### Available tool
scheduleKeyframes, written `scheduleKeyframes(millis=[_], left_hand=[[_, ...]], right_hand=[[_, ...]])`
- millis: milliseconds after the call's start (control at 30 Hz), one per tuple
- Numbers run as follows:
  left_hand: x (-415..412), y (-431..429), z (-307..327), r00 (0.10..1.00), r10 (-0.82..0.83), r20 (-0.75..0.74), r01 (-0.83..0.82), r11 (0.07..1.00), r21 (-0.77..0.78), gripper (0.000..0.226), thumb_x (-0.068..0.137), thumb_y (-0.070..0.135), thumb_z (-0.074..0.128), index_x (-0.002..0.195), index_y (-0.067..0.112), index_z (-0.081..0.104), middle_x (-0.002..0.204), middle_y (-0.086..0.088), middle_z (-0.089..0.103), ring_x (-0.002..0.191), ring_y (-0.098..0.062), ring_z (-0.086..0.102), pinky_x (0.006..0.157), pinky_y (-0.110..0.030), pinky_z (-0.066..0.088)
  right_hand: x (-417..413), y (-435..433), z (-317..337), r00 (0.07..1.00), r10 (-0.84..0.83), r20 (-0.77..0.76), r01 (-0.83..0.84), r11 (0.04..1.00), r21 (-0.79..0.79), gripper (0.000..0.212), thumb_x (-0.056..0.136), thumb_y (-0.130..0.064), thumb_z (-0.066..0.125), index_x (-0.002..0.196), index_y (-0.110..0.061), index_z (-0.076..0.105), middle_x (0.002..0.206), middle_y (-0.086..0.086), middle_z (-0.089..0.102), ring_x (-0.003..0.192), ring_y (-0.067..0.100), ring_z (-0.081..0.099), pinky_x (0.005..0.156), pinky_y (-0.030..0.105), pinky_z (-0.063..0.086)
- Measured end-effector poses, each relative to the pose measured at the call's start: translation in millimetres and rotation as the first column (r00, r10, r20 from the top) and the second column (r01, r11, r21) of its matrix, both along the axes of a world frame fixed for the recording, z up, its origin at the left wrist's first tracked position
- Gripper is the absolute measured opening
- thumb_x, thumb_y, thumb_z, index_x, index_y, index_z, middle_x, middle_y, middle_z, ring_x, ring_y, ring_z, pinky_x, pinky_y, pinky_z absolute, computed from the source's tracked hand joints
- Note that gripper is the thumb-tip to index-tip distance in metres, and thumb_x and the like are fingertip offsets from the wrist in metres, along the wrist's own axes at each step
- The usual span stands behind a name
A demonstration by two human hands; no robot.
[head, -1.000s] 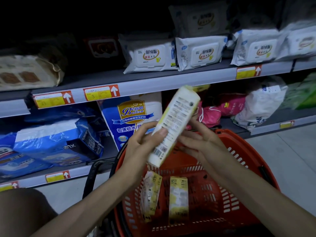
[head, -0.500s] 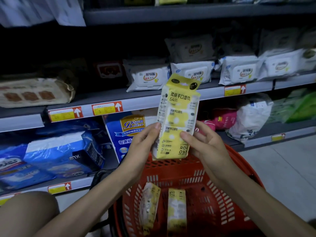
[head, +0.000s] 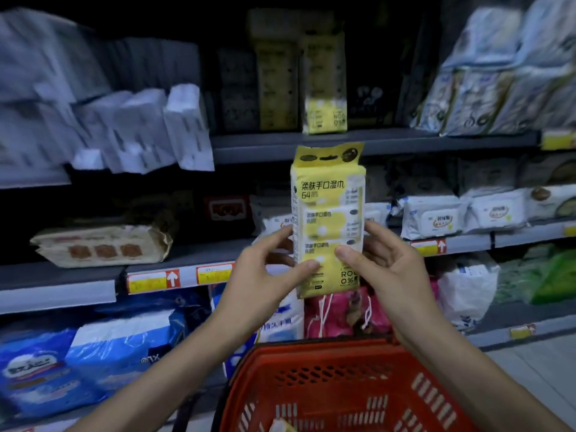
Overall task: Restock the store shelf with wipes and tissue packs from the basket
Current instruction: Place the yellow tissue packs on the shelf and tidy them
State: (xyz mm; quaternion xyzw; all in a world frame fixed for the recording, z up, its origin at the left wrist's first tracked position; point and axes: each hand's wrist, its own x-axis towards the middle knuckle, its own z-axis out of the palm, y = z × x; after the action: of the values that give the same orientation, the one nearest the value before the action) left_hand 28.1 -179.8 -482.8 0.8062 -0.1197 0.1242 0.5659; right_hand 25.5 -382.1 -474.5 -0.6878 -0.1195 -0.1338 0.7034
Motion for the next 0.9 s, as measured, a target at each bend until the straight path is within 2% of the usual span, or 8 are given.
scheduleKeyframes(millis=[67, 200, 300, 400, 600, 700, 800, 900], left_hand=[[8.7, 1.4, 27.1, 0.997, 0.028, 0.072, -0.024, 0.999, -0.047, 0.072, 0.081, 0.052, 0.084, 0.145, 0.030, 0.060, 0.126, 0.010, 0.072, 0.109, -0.013, 0.071, 0.093, -0.045, 0.060], [27.0, 1.1, 80.9, 0.983, 0.063, 0.174, -0.031, 0.983, -0.183, 0.050, 0.089, 0.020, 0.082, 0.137, 0.021, 0.067, 0.114, 0.005, 0.078, 0.104, -0.014, 0.075, 0.089, -0.044, 0.063], [44.9, 2.9, 117.7, 0.968, 0.120, 0.218, -0.068, 0.970, -0.234, 0.051, 0.089, 0.018, 0.082, 0.138, 0.020, 0.066, 0.110, 0.005, 0.078, 0.098, -0.009, 0.075, 0.081, -0.039, 0.065], [75.3, 6.7, 144.8, 0.944, 0.202, 0.262, -0.144, 0.964, -0.225, 0.050, 0.089, 0.019, 0.082, 0.137, 0.021, 0.067, 0.114, 0.008, 0.077, 0.104, -0.008, 0.073, 0.087, -0.042, 0.063], [137.7, 6.9, 170.6, 0.887, 0.387, 0.251, -0.335, 0.915, -0.226, 0.041, 0.092, 0.017, 0.078, 0.130, 0.029, 0.071, 0.106, 0.012, 0.077, 0.098, -0.009, 0.073, 0.087, -0.042, 0.063], [166.9, 6.5, 175.2, 0.873, 0.442, 0.206, -0.392, 0.887, -0.243, 0.039, 0.094, 0.014, 0.074, 0.131, 0.028, 0.070, 0.107, 0.009, 0.077, 0.099, -0.012, 0.072, 0.086, -0.039, 0.062], [189.5, 4.7, 171.7, 0.848, 0.503, 0.168, -0.466, 0.858, -0.214, 0.029, 0.096, 0.014, 0.072, 0.124, 0.023, 0.072, 0.107, 0.005, 0.076, 0.097, -0.015, 0.071, 0.080, -0.032, 0.058], [203.0, 6.6, 164.7, 0.844, 0.516, 0.148, -0.490, 0.853, -0.177, 0.024, 0.097, 0.012, 0.071, 0.119, 0.020, 0.072, 0.104, 0.003, 0.075, 0.096, -0.017, 0.070, 0.077, -0.029, 0.053]], right_hand=[[9.1, 7.8, 30.5, 0.999, -0.004, 0.053, 0.005, 1.000, -0.007, 0.042, 0.088, -0.008, 0.077, 0.117, -0.035, 0.064, 0.101, -0.016, 0.078, 0.096, 0.002, 0.074, 0.074, 0.016, 0.059], [32.5, 23.2, 88.8, 0.988, -0.052, 0.147, 0.051, 0.999, 0.011, 0.037, 0.087, -0.011, 0.079, 0.120, -0.020, 0.063, 0.103, -0.007, 0.079, 0.094, 0.010, 0.076, 0.075, 0.030, 0.064], [55.3, 34.6, 122.5, 0.983, -0.059, 0.176, 0.059, 0.998, 0.008, 0.037, 0.088, -0.015, 0.080, 0.119, -0.019, 0.060, 0.098, -0.008, 0.080, 0.089, 0.011, 0.077, 0.077, 0.038, 0.065], [89.5, 47.3, 142.7, 0.972, -0.115, 0.203, 0.121, 0.992, -0.018, 0.036, 0.087, -0.018, 0.081, 0.118, -0.020, 0.062, 0.100, -0.004, 0.079, 0.091, 0.011, 0.076, 0.084, 0.044, 0.063], [155.6, 75.1, 167.0, 0.909, -0.297, 0.293, 0.352, 0.923, -0.155, 0.038, 0.086, -0.034, 0.079, 0.122, -0.031, 0.068, 0.113, -0.005, 0.070, 0.102, 0.015, 0.067, 0.083, 0.038, 0.059], [180.1, 89.5, 171.5, 0.899, -0.316, 0.304, 0.396, 0.883, -0.253, 0.038, 0.090, -0.023, 0.073, 0.126, -0.035, 0.067, 0.111, -0.005, 0.070, 0.093, 0.016, 0.068, 0.077, 0.038, 0.060], [195.4, 97.3, 169.3, 0.897, -0.331, 0.294, 0.418, 0.851, -0.317, 0.040, 0.096, -0.010, 0.061, 0.128, -0.034, 0.065, 0.111, -0.007, 0.071, 0.090, 0.016, 0.069, 0.064, 0.029, 0.055], [198.0, 101.6, 158.6, 0.895, -0.360, 0.263, 0.440, 0.811, -0.385, 0.050, 0.097, -0.006, 0.059, 0.143, -0.026, 0.054, 0.130, -0.002, 0.066, 0.103, 0.023, 0.068, 0.074, 0.032, 0.056]])
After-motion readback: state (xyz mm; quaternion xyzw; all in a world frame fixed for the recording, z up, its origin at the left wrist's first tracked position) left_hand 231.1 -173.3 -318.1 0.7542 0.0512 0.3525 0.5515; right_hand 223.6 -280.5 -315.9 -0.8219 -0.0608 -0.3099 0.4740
